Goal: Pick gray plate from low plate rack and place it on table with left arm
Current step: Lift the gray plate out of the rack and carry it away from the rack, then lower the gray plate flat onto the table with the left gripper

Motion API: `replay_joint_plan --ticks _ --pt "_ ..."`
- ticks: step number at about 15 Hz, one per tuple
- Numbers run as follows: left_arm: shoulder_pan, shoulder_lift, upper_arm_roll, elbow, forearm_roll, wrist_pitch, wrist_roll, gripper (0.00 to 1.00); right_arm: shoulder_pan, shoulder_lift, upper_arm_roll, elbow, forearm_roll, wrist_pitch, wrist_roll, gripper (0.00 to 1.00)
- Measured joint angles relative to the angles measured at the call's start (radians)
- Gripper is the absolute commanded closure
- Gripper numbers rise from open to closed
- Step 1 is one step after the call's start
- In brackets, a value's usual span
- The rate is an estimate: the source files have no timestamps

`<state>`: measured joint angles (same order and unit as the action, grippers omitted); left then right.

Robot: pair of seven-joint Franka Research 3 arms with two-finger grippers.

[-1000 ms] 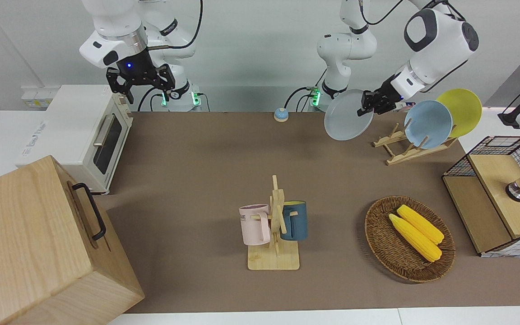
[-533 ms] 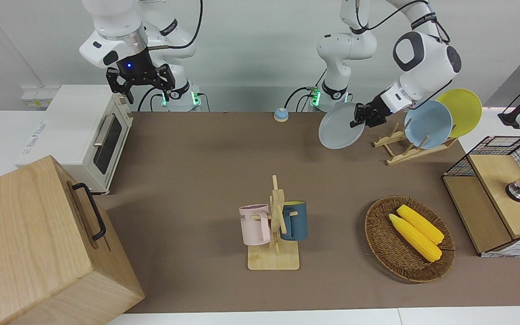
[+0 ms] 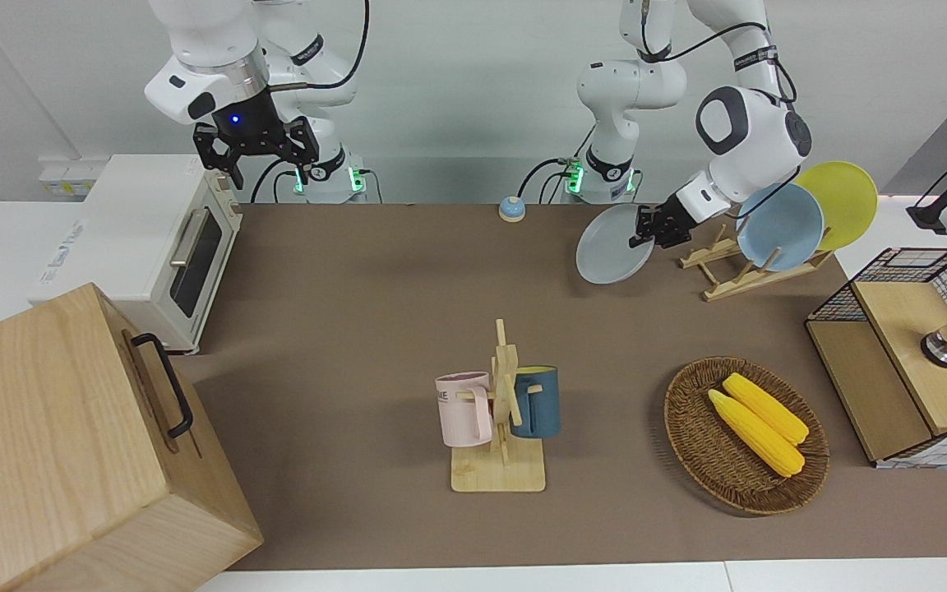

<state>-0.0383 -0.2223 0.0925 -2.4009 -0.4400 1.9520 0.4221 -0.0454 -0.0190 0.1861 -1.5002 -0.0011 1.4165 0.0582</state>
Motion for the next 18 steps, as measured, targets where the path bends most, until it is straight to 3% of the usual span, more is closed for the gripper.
replay_joint_plan --ticks 8,10,13,15,17,18 --pt "-0.001 0.007 0.0 -0.075 0.0 0.084 0.058 0.99 0.0 0.0 0.0 0.0 0.0 0.0 0.0 0.013" --pt "-0.001 0.007 0.0 -0.08 0.0 0.091 0.061 0.65 0.0 0.0 0.0 0.0 0.0 0.0 0.0 0.013" --pt "-0.001 0.007 0.0 -0.081 0.0 0.094 0.065 0.28 0.0 0.0 0.0 0.0 0.0 0.0 0.0 0.013" --pt "-0.001 0.007 0.0 -0.081 0.0 0.095 0.067 0.18 0.0 0.0 0.0 0.0 0.0 0.0 0.0 0.013" --pt "-0.001 0.007 0.0 -0.081 0.003 0.096 0.069 0.01 0.0 0.0 0.0 0.0 0.0 0.0 0.0 0.011" --pt "-0.001 0.007 0.0 -0.081 0.01 0.097 0.071 0.01 0.0 0.0 0.0 0.0 0.0 0.0 0.0 0.011"
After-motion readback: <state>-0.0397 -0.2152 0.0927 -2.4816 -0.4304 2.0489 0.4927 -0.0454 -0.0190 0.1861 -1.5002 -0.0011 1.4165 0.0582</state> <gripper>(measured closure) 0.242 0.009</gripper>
